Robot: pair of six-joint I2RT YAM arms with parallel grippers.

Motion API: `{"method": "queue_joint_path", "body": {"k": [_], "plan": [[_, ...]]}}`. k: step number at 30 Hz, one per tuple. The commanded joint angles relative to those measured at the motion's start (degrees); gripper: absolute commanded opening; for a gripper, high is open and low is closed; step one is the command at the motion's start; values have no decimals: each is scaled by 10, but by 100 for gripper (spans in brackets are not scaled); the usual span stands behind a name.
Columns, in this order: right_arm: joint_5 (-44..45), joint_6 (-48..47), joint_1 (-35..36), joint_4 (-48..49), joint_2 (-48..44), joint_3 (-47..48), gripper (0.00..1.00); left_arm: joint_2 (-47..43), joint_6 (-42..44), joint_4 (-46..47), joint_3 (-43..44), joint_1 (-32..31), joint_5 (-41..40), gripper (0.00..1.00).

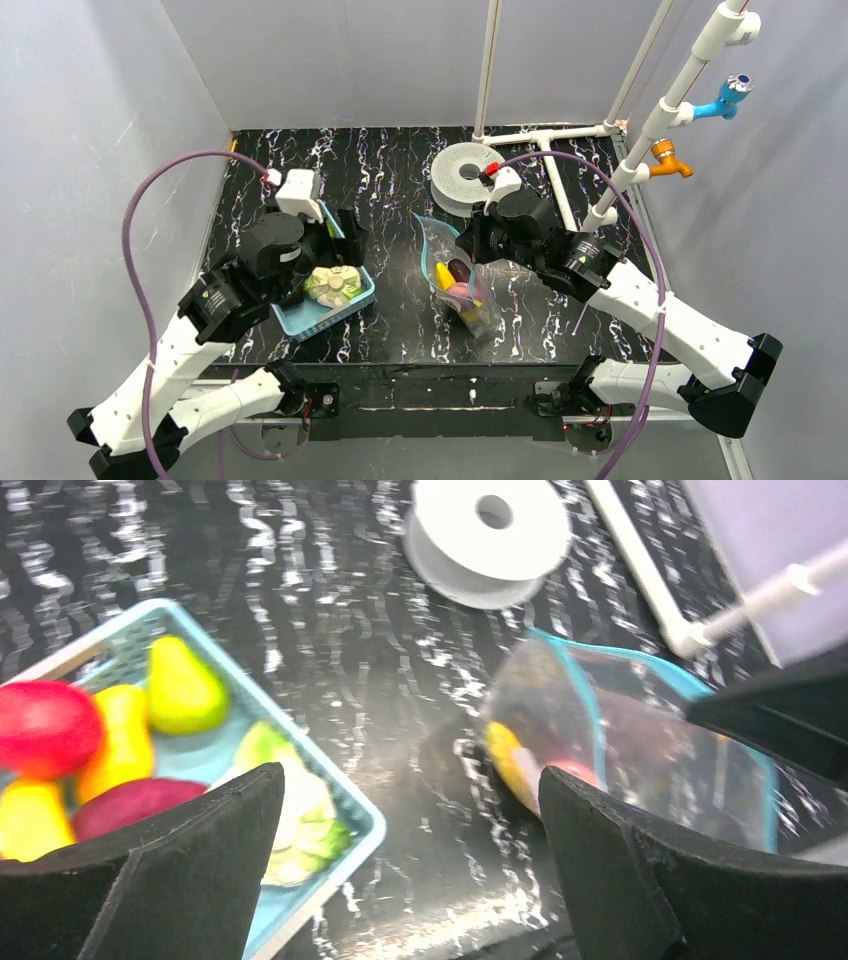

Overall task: Place the food in the zip-top bag and seal the zipper
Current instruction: Pick up the fake fruit from the bin.

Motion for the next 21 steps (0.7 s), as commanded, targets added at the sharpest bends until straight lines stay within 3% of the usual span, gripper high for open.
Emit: {"method": "queue_joint_path", "body": {"k": [1, 7, 10, 12, 18, 21], "plan": [[7, -10, 2, 19, -1, 14, 1, -25, -26, -48, -36, -1, -186, 98], [7, -9, 2, 22, -3, 11, 1, -21, -31, -61, -106, 2, -299, 98], [6, -9, 2, 21, -4, 9, 1, -9, -27, -61, -123, 16, -314, 98], [7, -9, 2, 21, -5, 7, 1, -1, -20, -52, -130, 38, -304, 98], [9, -8, 2, 18, -7, 6, 1, 33, -19, -41, -140, 206, -165, 98], [9, -9, 2, 17, -7, 6, 1, 61, -19, -40, -146, 242, -169, 98]]}}
